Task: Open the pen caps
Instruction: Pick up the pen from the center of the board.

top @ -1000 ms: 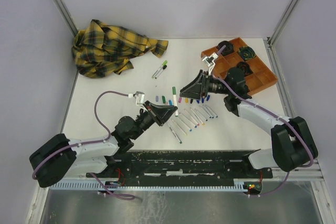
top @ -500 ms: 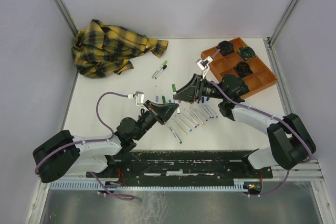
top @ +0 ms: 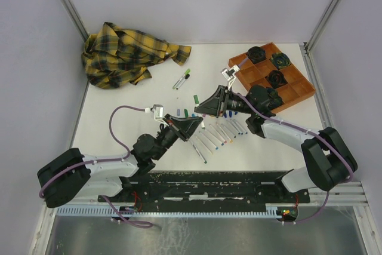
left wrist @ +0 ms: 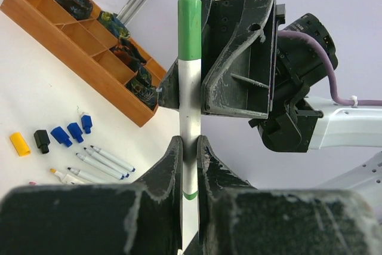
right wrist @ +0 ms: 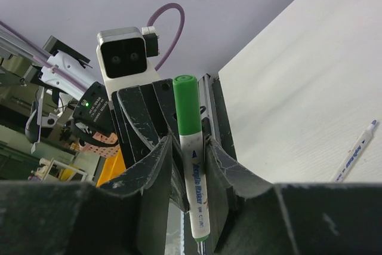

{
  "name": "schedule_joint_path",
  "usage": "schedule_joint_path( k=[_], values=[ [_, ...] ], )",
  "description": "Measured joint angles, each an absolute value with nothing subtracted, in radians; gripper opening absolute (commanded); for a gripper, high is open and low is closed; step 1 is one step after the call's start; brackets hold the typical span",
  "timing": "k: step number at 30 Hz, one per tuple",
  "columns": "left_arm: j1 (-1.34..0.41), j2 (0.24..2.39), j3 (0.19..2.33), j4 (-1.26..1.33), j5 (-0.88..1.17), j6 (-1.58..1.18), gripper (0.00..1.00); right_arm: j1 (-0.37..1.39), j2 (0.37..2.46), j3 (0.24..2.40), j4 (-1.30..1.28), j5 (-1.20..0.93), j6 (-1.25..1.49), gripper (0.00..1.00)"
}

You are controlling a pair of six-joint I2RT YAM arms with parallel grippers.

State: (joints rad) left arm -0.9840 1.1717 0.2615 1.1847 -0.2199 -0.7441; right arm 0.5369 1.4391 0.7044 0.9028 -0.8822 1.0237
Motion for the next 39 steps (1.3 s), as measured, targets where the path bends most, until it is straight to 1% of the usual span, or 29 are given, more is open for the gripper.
schedule_joint_path(
  k=[6, 9, 10, 12, 13, 14, 15, 20, 24, 31, 33, 35, 39],
  values=[
    [-0.984, 1.157, 0.263, 1.178, -0.236, -0.744, 0.03, 0.556, 1.439, 0.705, 0.890, -0.878, 0.997, 0.34],
    [-0.984, 1.151, 0.263, 1.175, -0.239, -0.744, 0.03, 0.568, 1.439, 0.705, 0.873, -0.880, 0.978, 0.29],
    [-0.984, 1.149, 0.263, 1.173, -0.238, -0.744, 0.03, 0.570, 1.439, 0.705, 0.868, -0.879, 0.971, 0.26],
    [-0.984, 1.146, 0.263, 1.166, -0.237, -0.745, 0.04, 0.570, 1.439, 0.705, 0.860, -0.878, 0.958, 0.13],
    [-0.984, 1.144, 0.263, 1.161, -0.236, -0.748, 0.06, 0.570, 1.439, 0.705, 0.853, -0.878, 0.945, 0.07],
    [-0.984, 1.143, 0.263, 1.159, -0.236, -0.751, 0.10, 0.570, 1.439, 0.705, 0.849, -0.877, 0.937, 0.01],
    [-0.984, 1.142, 0.263, 1.156, -0.236, -0.752, 0.15, 0.569, 1.439, 0.705, 0.846, -0.877, 0.928, 0.00],
    [-0.984, 1.135, 0.260, 1.156, -0.229, -0.754, 0.41, 0.570, 1.425, 0.705, 0.831, -0.881, 0.901, 0.00],
    [-0.984, 1.108, 0.234, 1.162, -0.215, -0.753, 0.56, 0.570, 1.416, 0.705, 0.821, -0.893, 0.891, 0.00],
    [-0.984, 0.988, 0.204, 1.126, -0.204, -0.751, 0.80, 0.570, 1.416, 0.710, 0.780, -0.916, 0.875, 0.00],
    [-0.984, 0.936, 0.205, 1.087, -0.206, -0.750, 0.86, 0.570, 1.416, 0.716, 0.772, -0.924, 0.868, 0.00],
    [-0.982, 0.888, 0.215, 1.024, -0.209, -0.746, 0.89, 0.570, 1.416, 0.720, 0.766, -0.931, 0.863, 0.00],
    [-0.950, 0.831, 0.289, 0.862, -0.203, -0.742, 0.89, 0.570, 1.416, 0.729, 0.752, -0.947, 0.858, 0.00]
  ],
)
